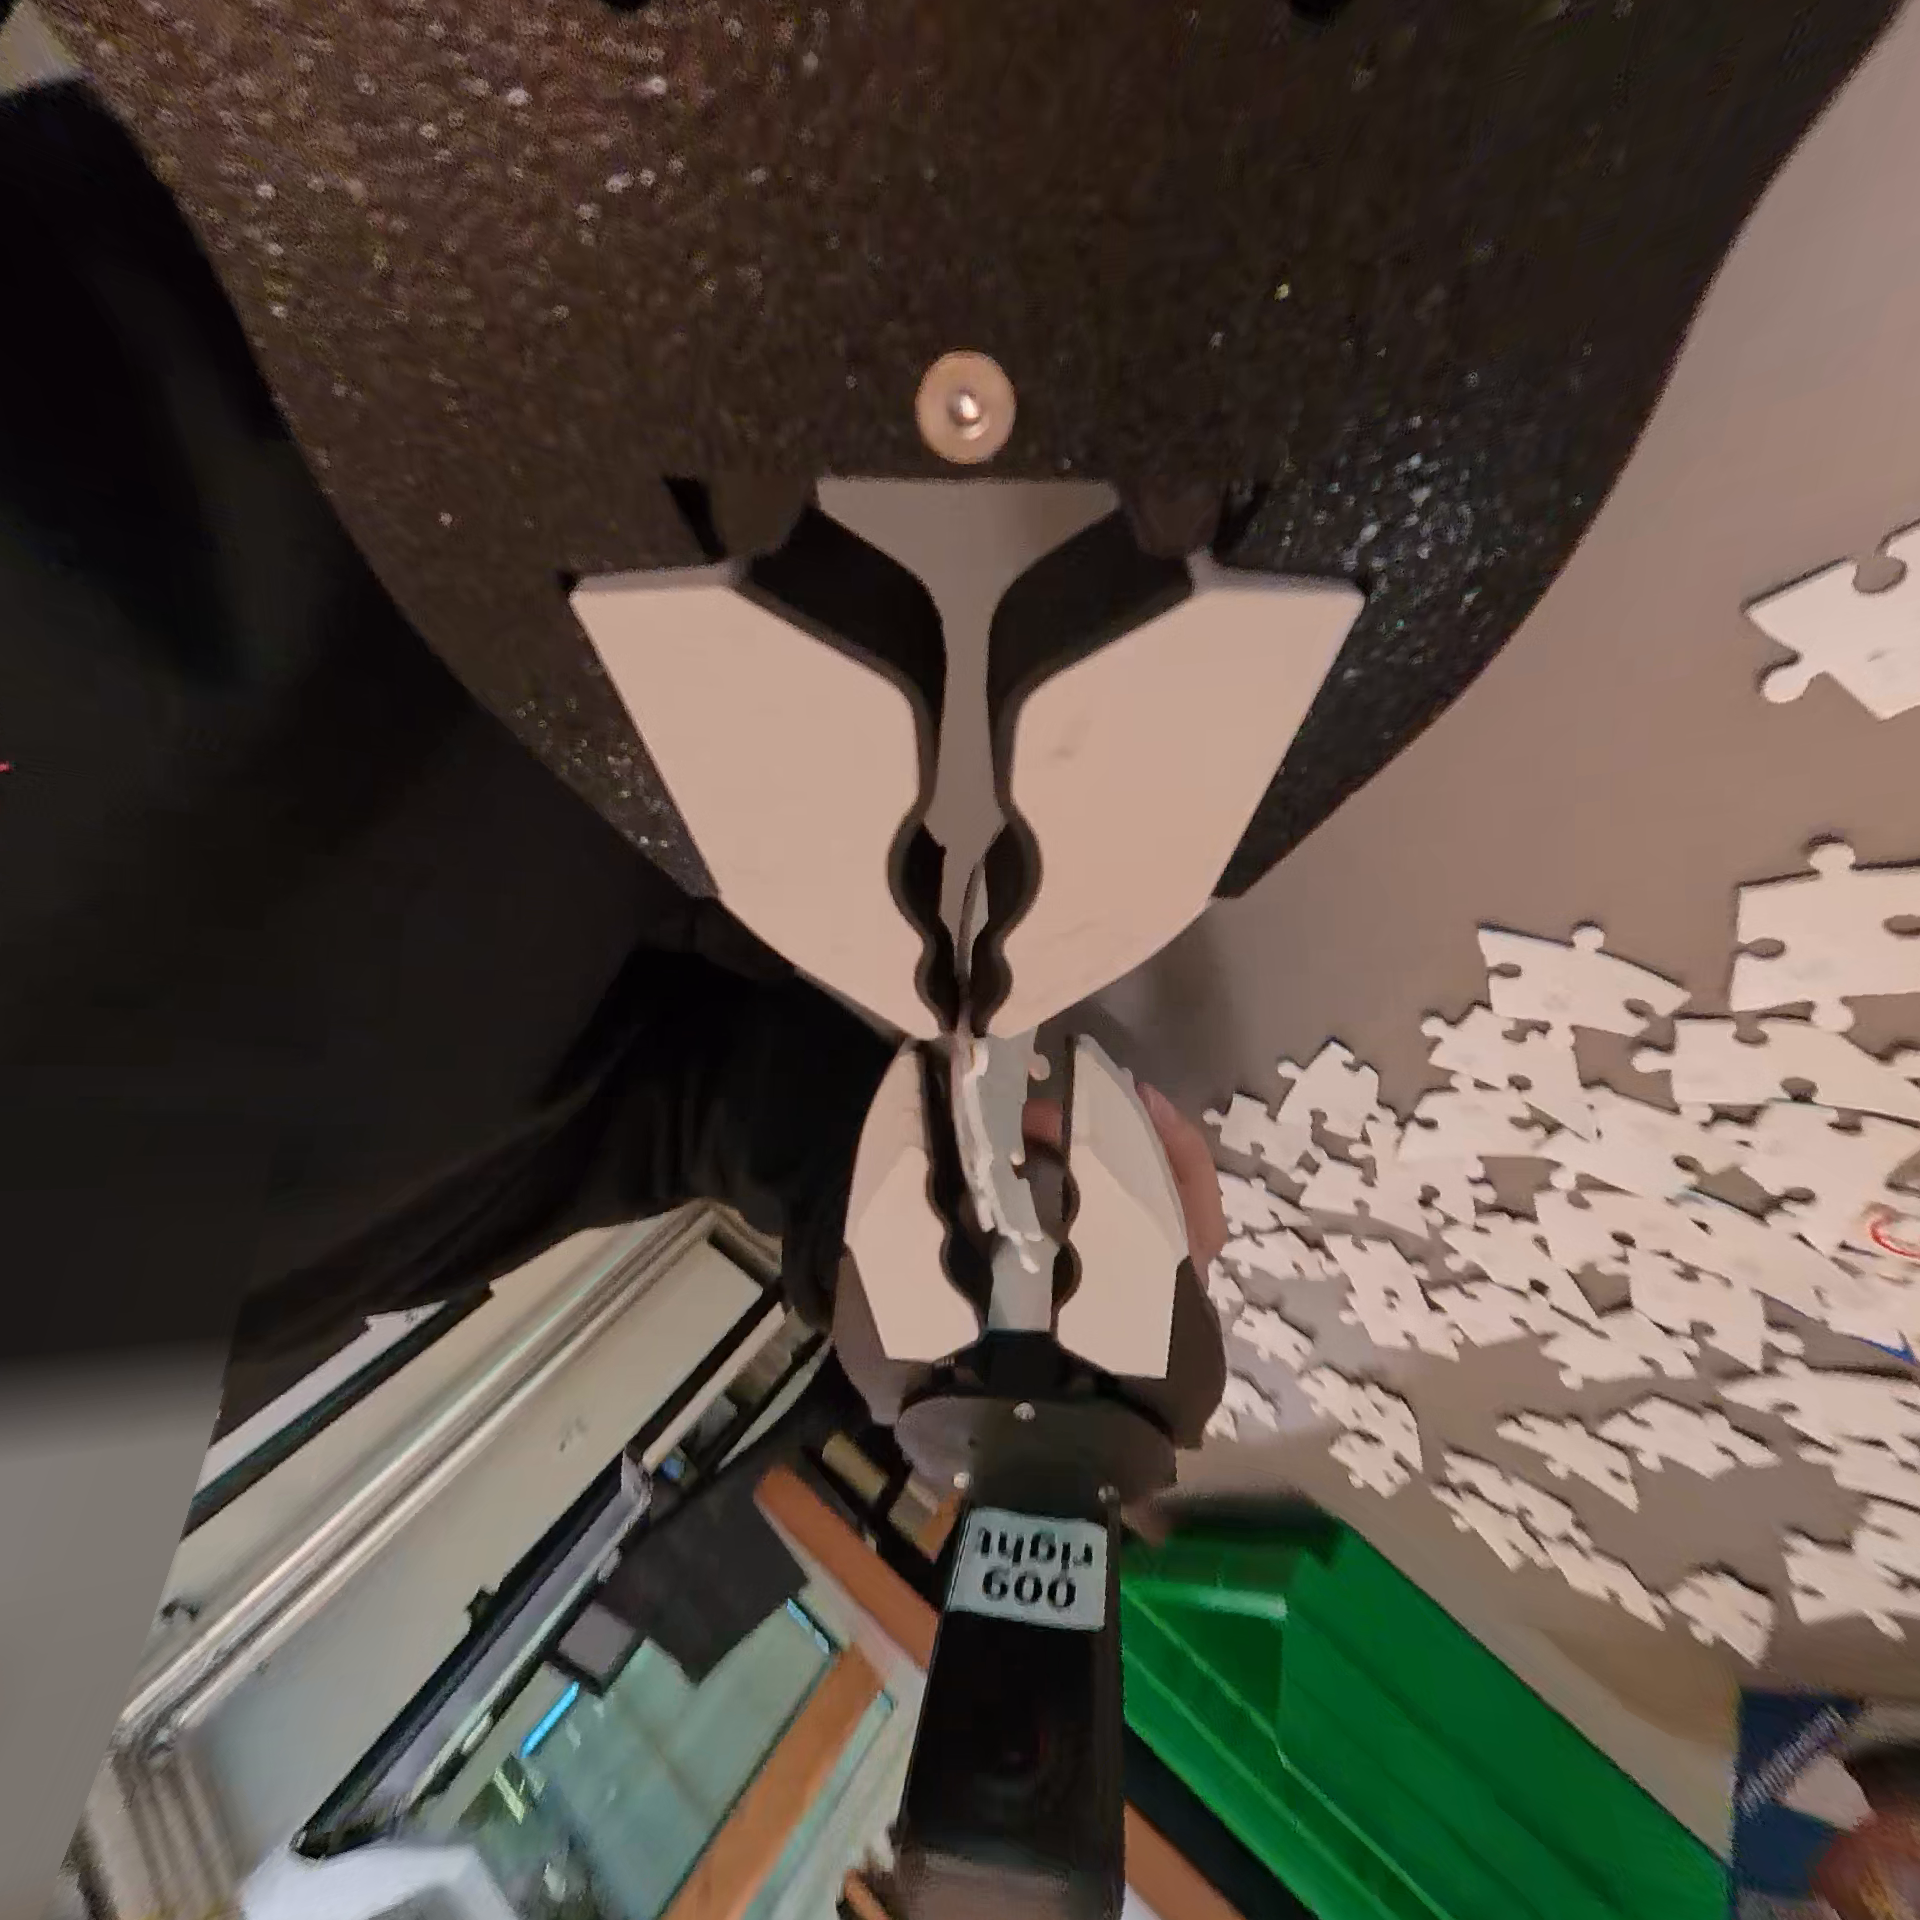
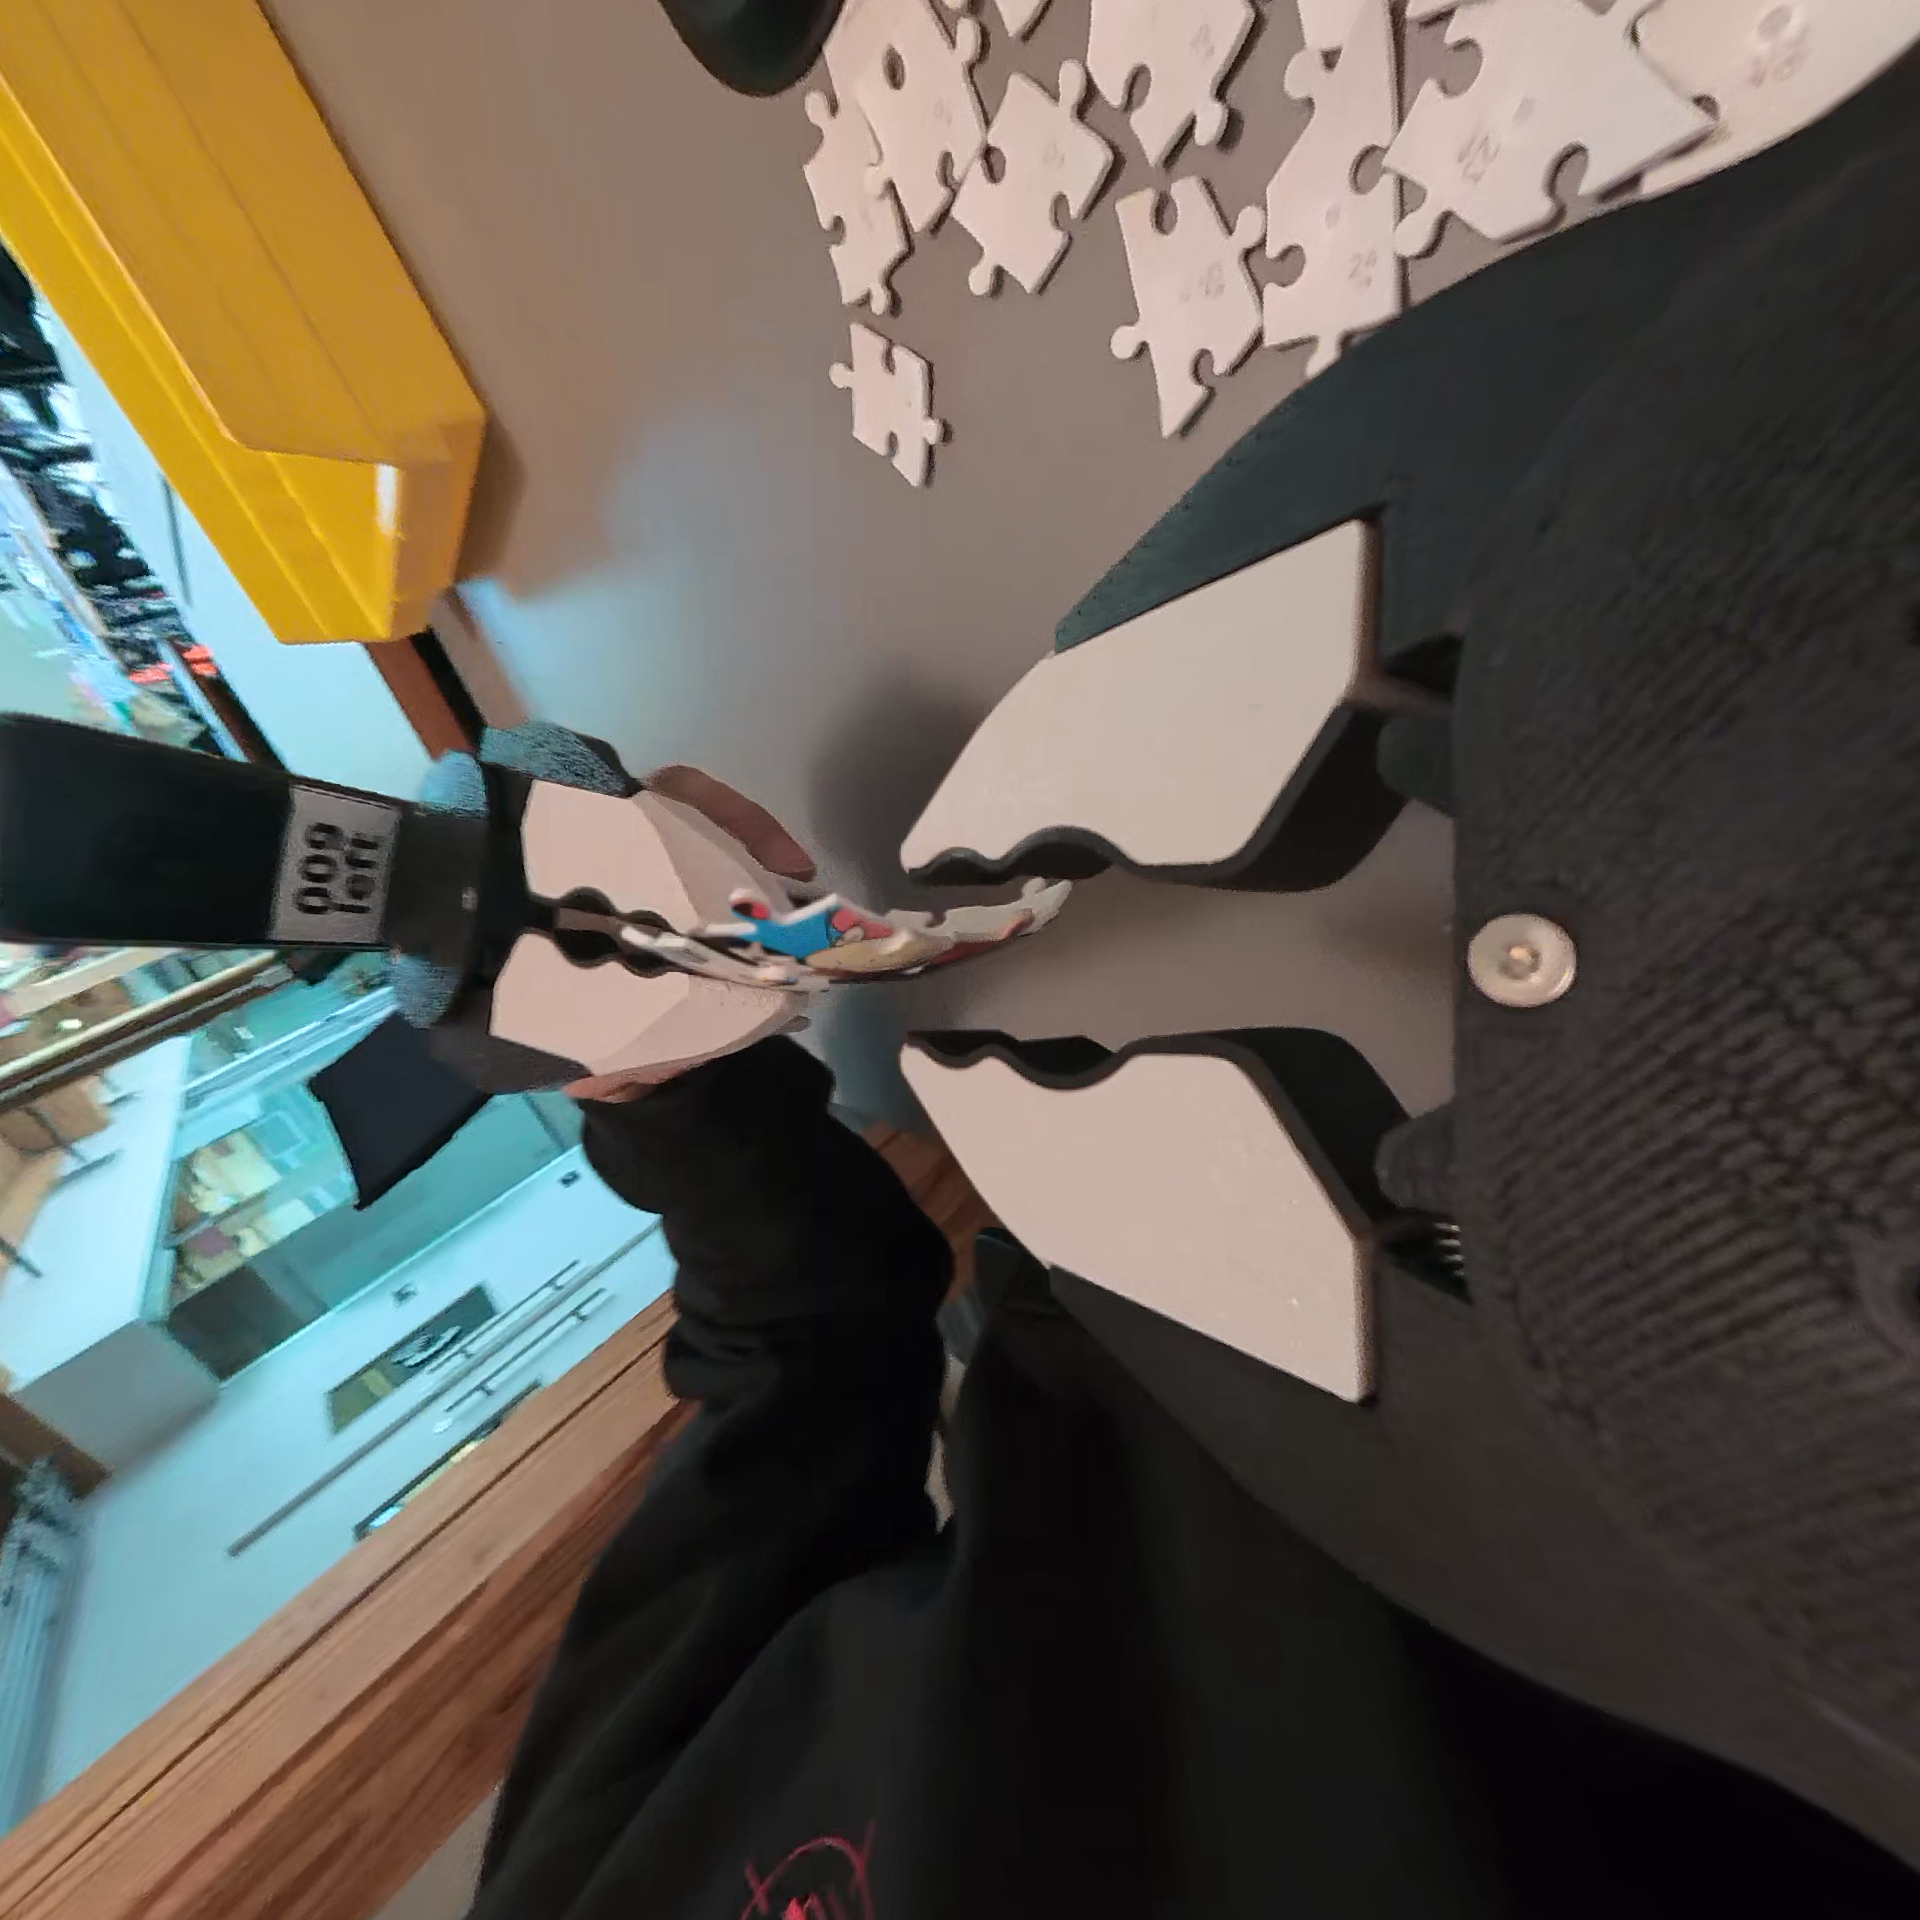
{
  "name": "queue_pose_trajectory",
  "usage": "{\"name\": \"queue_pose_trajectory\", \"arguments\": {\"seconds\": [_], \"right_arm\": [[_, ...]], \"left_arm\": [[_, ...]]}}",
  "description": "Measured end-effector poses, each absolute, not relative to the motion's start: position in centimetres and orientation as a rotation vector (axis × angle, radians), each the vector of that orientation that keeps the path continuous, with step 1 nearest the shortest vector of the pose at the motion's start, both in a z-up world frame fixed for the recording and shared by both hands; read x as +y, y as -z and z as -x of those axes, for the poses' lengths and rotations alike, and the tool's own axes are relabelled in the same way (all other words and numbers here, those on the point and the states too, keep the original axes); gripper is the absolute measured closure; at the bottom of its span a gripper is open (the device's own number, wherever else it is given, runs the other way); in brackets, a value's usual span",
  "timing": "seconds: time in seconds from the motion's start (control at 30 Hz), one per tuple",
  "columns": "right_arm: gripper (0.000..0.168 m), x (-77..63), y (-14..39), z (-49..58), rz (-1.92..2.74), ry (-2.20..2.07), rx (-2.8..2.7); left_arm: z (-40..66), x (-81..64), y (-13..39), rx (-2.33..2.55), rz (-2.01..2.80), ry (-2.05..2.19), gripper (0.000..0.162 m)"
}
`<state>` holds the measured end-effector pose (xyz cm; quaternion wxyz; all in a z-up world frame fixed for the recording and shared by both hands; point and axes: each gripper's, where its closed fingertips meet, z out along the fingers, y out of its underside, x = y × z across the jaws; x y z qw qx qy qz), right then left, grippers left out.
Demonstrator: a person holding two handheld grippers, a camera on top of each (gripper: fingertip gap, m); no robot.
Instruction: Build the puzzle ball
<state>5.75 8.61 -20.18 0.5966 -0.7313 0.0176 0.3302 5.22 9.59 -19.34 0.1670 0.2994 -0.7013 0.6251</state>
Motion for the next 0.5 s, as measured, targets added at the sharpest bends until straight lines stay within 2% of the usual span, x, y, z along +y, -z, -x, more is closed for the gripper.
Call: {"name": "queue_pose_trajectory", "arguments": {"seconds": [0.1, 0.5], "right_arm": [[0.161, 8.7, 19.3, -6.1, 1.632, -0.759, 0.052], [0.165, 8.5, 19.8, -5.1, 1.679, -0.737, -0.045]], "left_arm": [[-5.5, 9.7, 18.7, -1.940, -0.863, -1.857, 0.161], [-5.0, 9.6, 19.4, -2.063, -0.864, -1.759, 0.159]]}}
